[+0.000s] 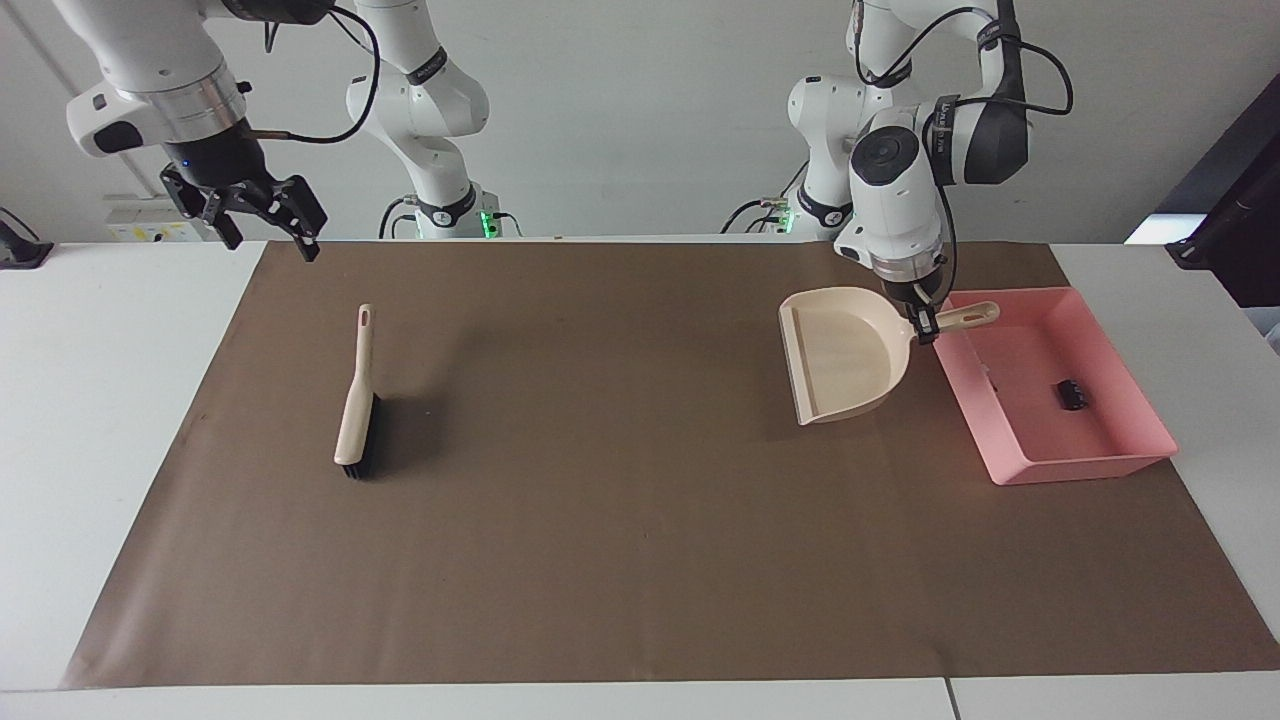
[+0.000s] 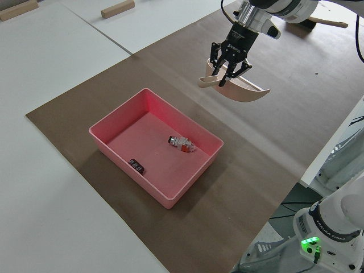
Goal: Clean e-waste and dump in bin
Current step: 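Lower the dustpan back onto the table beside the bin with the left gripper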
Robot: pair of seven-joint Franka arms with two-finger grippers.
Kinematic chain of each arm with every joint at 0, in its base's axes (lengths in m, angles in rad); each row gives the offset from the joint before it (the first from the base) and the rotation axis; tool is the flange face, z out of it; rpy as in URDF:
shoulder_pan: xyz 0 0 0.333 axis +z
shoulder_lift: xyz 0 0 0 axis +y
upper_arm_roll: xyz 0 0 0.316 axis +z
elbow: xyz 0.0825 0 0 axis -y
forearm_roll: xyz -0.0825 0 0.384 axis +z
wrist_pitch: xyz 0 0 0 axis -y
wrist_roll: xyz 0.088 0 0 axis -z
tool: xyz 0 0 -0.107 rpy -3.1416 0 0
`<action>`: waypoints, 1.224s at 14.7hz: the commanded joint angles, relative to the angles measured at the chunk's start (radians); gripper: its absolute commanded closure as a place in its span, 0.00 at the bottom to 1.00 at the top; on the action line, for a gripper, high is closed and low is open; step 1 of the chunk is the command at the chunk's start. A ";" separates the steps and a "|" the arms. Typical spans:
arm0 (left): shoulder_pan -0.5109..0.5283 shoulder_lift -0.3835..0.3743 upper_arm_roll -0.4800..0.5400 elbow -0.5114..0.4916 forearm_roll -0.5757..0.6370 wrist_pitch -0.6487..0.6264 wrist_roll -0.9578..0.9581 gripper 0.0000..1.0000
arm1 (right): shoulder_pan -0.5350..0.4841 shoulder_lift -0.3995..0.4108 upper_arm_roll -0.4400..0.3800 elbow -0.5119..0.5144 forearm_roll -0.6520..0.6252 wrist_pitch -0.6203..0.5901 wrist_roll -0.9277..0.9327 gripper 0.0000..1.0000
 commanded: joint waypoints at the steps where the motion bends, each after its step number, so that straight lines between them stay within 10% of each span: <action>1: -0.026 0.066 0.016 -0.003 -0.030 0.089 -0.023 1.00 | -0.015 0.013 0.005 0.010 0.001 -0.003 0.012 0.00; 16: -0.071 0.211 0.021 -0.017 -0.029 0.252 -0.043 0.99 | -0.009 0.009 0.005 -0.004 -0.005 0.001 -0.081 0.00; 18: -0.066 0.209 0.021 -0.017 -0.030 0.239 -0.061 0.74 | -0.011 0.007 0.006 -0.004 -0.002 0.000 -0.081 0.00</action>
